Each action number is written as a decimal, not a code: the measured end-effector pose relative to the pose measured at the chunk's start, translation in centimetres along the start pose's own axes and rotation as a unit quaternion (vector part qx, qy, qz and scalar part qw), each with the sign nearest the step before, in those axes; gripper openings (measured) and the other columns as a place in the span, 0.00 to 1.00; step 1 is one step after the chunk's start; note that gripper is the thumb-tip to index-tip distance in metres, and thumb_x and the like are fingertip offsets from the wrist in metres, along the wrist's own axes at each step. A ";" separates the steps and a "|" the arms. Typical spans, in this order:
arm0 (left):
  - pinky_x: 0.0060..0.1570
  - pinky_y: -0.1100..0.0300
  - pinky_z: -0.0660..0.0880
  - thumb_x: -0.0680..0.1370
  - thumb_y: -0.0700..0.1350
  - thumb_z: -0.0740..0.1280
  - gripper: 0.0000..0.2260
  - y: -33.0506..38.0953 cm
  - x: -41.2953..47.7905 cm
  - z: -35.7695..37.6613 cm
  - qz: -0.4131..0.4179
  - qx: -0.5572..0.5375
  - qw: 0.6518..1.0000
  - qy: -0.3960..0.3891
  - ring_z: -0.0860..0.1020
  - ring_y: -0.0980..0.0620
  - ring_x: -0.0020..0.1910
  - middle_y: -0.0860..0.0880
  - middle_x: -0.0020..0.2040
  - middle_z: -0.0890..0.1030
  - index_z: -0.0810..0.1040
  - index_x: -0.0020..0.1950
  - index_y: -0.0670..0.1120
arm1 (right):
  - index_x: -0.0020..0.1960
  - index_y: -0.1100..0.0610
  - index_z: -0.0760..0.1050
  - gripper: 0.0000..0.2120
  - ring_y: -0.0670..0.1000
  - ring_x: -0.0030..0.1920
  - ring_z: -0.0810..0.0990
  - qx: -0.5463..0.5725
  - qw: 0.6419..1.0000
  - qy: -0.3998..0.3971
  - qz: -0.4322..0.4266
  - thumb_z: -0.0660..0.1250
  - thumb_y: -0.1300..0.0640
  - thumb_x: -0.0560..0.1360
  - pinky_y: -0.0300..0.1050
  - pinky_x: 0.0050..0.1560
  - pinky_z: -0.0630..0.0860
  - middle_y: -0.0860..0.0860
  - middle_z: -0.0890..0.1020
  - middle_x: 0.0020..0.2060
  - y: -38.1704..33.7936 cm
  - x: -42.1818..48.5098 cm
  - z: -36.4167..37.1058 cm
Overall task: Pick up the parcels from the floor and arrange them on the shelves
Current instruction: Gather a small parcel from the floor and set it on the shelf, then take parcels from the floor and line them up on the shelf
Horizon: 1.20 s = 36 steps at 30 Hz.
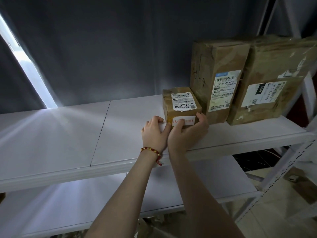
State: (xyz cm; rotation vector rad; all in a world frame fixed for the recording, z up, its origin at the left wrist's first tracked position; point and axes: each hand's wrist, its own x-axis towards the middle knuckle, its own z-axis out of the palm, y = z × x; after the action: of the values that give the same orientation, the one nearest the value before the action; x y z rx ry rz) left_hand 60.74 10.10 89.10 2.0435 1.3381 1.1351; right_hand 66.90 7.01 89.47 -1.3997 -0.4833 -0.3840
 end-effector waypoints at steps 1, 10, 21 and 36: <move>0.55 0.56 0.64 0.79 0.52 0.66 0.12 0.0 0.0 -0.1 0.002 -0.008 1.000 0.001 0.74 0.49 0.55 0.51 0.54 0.79 0.76 0.56 0.45 | 0.61 0.65 0.72 0.22 0.58 0.61 0.74 -0.004 1.000 -0.005 -0.024 0.68 0.66 0.68 0.57 0.61 0.73 0.59 0.76 0.60 -0.3 -0.2 0.0; 0.53 0.59 0.72 0.76 0.50 0.70 0.11 -0.8 -0.7 -2.8 -0.023 -0.093 0.995 0.034 0.72 0.54 0.52 0.53 0.49 0.75 0.76 0.55 0.47 | 0.49 0.61 0.74 0.10 0.55 0.52 0.77 0.039 0.983 -0.142 -0.113 0.66 0.67 0.68 0.55 0.52 0.77 0.55 0.78 0.49 -1.9 -1.9 -0.6; 0.52 0.64 0.68 0.75 0.46 0.65 0.09 -11.8 -7.8 -17.1 -0.005 0.017 0.973 0.231 0.71 0.52 0.54 0.53 0.52 0.78 0.78 0.53 0.44 | 0.42 0.64 0.74 0.07 0.54 0.42 0.77 0.224 0.903 -0.348 -0.117 0.64 0.73 0.68 0.46 0.42 0.75 0.53 0.77 0.42 -9.7 -18.7 -1.7; 0.48 0.61 0.62 0.72 0.51 0.59 0.14 -27.2 -33.0 -40.3 -0.264 0.190 0.900 0.290 0.72 0.45 0.51 0.48 0.48 0.76 0.77 0.49 0.44 | 0.44 0.56 0.73 0.04 0.44 0.38 0.71 0.220 0.704 -0.666 -0.111 0.61 0.61 0.71 0.28 0.38 0.63 0.47 0.76 0.41 -18.2 -47.7 -11.2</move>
State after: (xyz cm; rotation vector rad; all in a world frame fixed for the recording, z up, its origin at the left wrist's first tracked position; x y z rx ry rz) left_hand 6.67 -10.65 79.10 1.4234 2.3892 1.3397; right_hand 18.09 -7.81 78.06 -0.9238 -1.8107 0.6509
